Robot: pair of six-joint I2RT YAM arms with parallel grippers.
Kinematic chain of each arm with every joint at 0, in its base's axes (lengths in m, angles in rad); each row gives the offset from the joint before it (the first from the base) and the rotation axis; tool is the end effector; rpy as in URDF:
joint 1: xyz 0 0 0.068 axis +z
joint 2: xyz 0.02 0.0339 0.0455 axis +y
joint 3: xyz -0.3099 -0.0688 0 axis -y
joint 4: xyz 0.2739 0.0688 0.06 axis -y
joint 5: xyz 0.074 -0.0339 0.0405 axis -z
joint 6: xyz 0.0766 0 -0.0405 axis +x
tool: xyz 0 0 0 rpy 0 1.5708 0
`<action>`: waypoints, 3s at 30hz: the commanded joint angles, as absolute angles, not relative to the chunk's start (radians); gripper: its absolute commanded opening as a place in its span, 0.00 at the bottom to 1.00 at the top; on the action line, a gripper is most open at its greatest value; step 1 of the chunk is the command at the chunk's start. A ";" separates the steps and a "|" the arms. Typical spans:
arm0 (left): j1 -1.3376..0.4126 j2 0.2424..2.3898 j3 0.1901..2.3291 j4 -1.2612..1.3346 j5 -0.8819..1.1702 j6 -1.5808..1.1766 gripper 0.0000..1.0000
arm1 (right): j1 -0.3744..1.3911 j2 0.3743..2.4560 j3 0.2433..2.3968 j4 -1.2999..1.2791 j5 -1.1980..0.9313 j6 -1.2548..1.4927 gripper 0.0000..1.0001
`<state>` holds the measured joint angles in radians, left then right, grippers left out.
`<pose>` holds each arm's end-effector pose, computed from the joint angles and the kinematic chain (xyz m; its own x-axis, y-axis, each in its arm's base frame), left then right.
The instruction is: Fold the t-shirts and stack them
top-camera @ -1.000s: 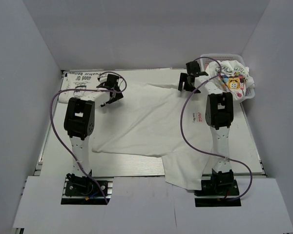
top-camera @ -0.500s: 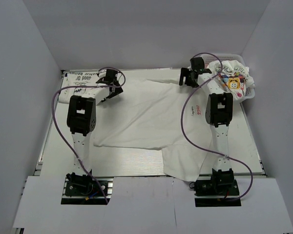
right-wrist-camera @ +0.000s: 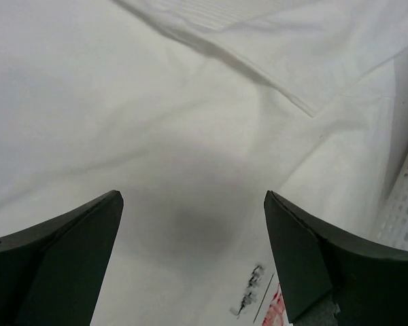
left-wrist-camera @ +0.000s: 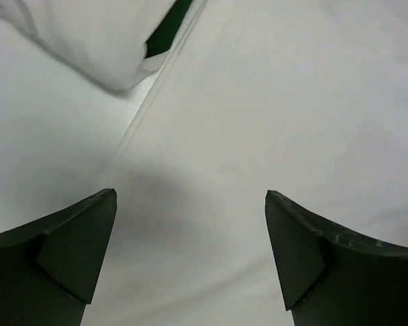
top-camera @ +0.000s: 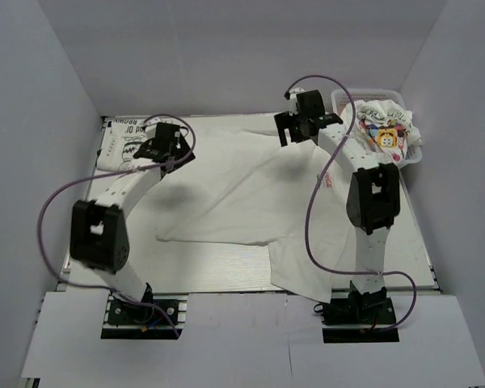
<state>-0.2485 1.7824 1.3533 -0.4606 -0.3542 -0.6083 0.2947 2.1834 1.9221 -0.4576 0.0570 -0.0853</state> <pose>0.4436 -0.0852 0.2438 -0.6288 -0.3934 -0.6707 -0.4147 0.8993 -0.1387 0.5673 0.1676 0.2552 -0.6067 -0.2730 -0.7466 -0.3017 0.9480 -0.1015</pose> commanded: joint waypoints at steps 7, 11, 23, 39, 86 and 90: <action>-0.245 1.131 0.766 -0.518 -0.336 -0.910 1.00 | 0.382 1.590 1.323 -0.186 0.159 0.209 0.90; -0.235 1.042 0.678 -0.626 -0.308 -0.958 1.00 | 0.390 1.425 1.146 -0.120 0.156 0.284 0.90; -0.225 1.066 0.505 -0.583 -0.250 -1.034 0.80 | 0.429 1.198 0.948 -0.284 0.251 0.426 0.90; -0.225 1.144 0.474 -0.505 -0.316 -1.015 0.47 | 0.764 1.196 0.802 -0.791 0.243 0.495 0.90; -0.225 1.074 0.557 -0.239 -0.291 -0.873 0.00 | 0.867 1.373 0.934 -0.760 0.557 0.548 0.00; -0.225 1.170 0.633 -0.199 -0.291 -0.864 0.00 | 0.761 1.393 1.020 -0.681 0.471 0.430 0.00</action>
<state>-0.2310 1.1194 0.5610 -0.2520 -0.2764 -0.8860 0.8101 1.3842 0.9451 -0.7483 0.4805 0.5396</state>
